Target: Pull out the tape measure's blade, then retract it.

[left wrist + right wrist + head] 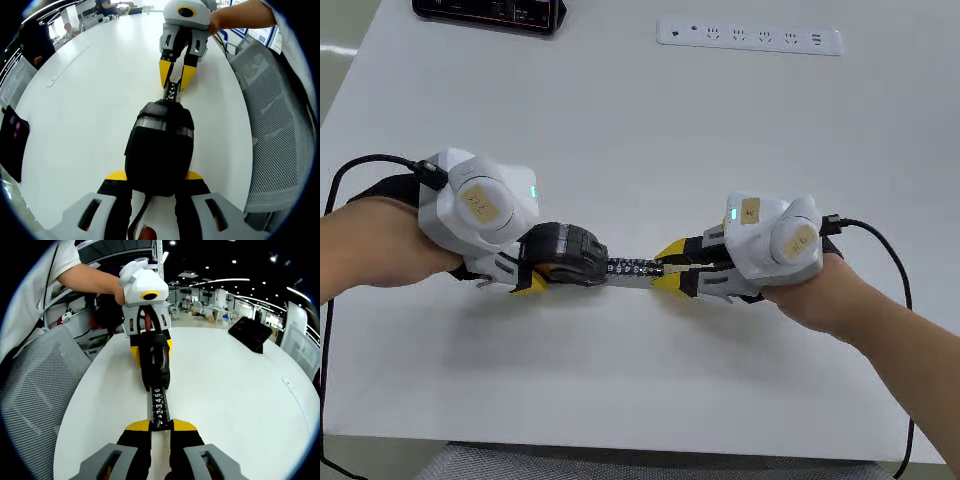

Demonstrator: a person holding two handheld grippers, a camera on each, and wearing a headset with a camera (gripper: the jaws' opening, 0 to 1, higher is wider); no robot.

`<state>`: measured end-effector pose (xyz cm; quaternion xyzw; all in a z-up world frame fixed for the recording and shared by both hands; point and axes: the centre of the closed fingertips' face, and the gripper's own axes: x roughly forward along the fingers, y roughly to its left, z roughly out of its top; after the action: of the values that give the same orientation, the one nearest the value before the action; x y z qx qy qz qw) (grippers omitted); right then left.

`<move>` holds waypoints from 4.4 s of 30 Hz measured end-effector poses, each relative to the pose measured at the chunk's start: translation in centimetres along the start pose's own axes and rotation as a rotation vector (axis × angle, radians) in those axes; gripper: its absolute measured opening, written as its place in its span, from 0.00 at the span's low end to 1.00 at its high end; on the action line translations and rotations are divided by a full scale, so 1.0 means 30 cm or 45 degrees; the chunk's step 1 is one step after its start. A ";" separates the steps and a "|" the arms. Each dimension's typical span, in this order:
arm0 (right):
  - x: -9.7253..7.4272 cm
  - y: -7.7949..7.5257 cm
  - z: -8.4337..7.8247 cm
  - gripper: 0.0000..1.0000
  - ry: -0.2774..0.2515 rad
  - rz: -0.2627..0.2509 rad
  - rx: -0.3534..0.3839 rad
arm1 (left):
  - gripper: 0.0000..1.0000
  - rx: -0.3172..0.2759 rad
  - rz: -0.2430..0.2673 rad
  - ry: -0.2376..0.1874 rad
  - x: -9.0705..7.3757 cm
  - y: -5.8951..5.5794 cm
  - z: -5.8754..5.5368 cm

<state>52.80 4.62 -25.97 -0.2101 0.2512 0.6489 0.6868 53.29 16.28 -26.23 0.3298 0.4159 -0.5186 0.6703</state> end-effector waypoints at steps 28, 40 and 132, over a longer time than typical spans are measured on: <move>-0.129 -0.011 -0.109 0.09 0.072 -0.056 0.015 | 0.28 0.000 0.000 0.021 0.009 -0.007 -0.011; -0.168 -0.017 -0.144 0.09 0.098 -0.067 0.014 | 0.28 -0.003 0.003 0.022 0.011 -0.007 -0.010; -0.481 -0.043 -0.400 0.09 0.330 -0.167 0.044 | 0.28 0.007 0.016 0.031 0.018 -0.010 -0.007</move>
<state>52.76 -14.19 -26.52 -0.2964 0.3348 0.5655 0.6930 53.01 16.17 -26.81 0.3405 0.4207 -0.5114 0.6675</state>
